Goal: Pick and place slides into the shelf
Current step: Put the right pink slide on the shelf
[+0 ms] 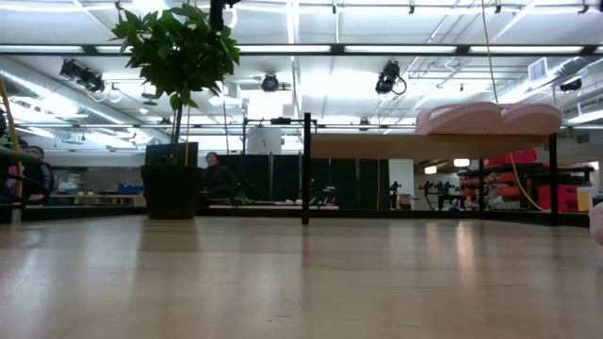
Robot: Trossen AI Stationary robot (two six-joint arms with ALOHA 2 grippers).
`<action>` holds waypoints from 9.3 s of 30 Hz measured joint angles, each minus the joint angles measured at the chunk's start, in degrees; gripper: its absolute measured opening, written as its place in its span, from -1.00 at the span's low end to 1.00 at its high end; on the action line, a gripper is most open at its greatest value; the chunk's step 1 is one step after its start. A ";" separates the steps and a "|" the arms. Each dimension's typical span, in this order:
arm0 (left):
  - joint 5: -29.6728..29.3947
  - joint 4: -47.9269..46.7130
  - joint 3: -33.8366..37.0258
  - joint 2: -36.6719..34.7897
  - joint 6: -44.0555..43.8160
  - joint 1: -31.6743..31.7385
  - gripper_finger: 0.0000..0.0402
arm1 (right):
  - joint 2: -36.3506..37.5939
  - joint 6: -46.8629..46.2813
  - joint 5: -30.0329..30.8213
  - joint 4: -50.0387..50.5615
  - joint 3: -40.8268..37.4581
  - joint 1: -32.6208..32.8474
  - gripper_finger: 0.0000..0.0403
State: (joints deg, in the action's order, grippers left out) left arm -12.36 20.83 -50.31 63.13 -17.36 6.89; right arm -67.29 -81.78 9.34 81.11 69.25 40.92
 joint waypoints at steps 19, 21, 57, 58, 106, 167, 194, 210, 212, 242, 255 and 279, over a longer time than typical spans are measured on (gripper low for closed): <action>0.06 -1.39 -0.06 8.03 -3.21 -9.02 -0.62 | 1.91 -24.54 2.20 -24.47 -22.16 17.30 -0.37; 0.00 -2.12 -0.06 8.31 -4.56 -9.69 -0.63 | 1.89 -24.60 3.23 -24.45 -22.20 17.54 -0.37; -6.52 -20.90 -0.06 8.23 -9.03 -20.04 -0.61 | 1.66 -39.26 6.71 -43.47 -32.13 15.30 -0.37; -6.53 -20.89 -0.06 8.23 -9.01 -20.04 -0.61 | 1.66 -39.25 6.73 -43.47 -32.27 14.69 -0.37; -6.49 -21.32 -0.06 8.23 -7.52 -19.93 -0.63 | -5.07 -13.31 6.69 -54.96 -27.35 2.62 -0.95; -6.71 -7.75 -0.06 8.18 -26.65 -13.87 -0.48 | -4.91 71.80 -14.09 -32.97 15.70 -47.60 -0.95; -7.36 7.37 -0.13 16.78 -29.81 -11.47 0.15 | -6.21 74.08 -13.46 -37.89 15.70 -48.05 -0.95; -7.98 7.77 -0.13 16.75 -28.44 -9.63 -0.47 | -7.58 74.44 -15.34 -40.32 15.68 -48.03 -0.95; -8.06 7.74 -0.13 16.75 -28.44 -9.62 -0.57 | -7.58 74.48 -15.32 -40.62 15.68 -48.03 -0.95; -8.52 7.46 -0.04 16.77 -26.44 -9.66 -0.75 | -6.97 79.97 3.72 -36.17 15.68 -47.83 0.15; -13.41 10.92 -0.04 16.79 -30.35 -10.05 -0.75 | 2.16 87.39 19.01 -34.86 15.68 -47.91 0.16; -46.46 13.94 -24.54 39.74 -50.32 -15.56 -0.75 | 8.66 87.46 22.34 -23.80 15.68 -47.88 0.09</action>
State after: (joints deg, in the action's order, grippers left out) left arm -58.81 34.77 -74.85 102.86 -67.69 -8.67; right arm -58.63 5.67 31.69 57.31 84.93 -6.96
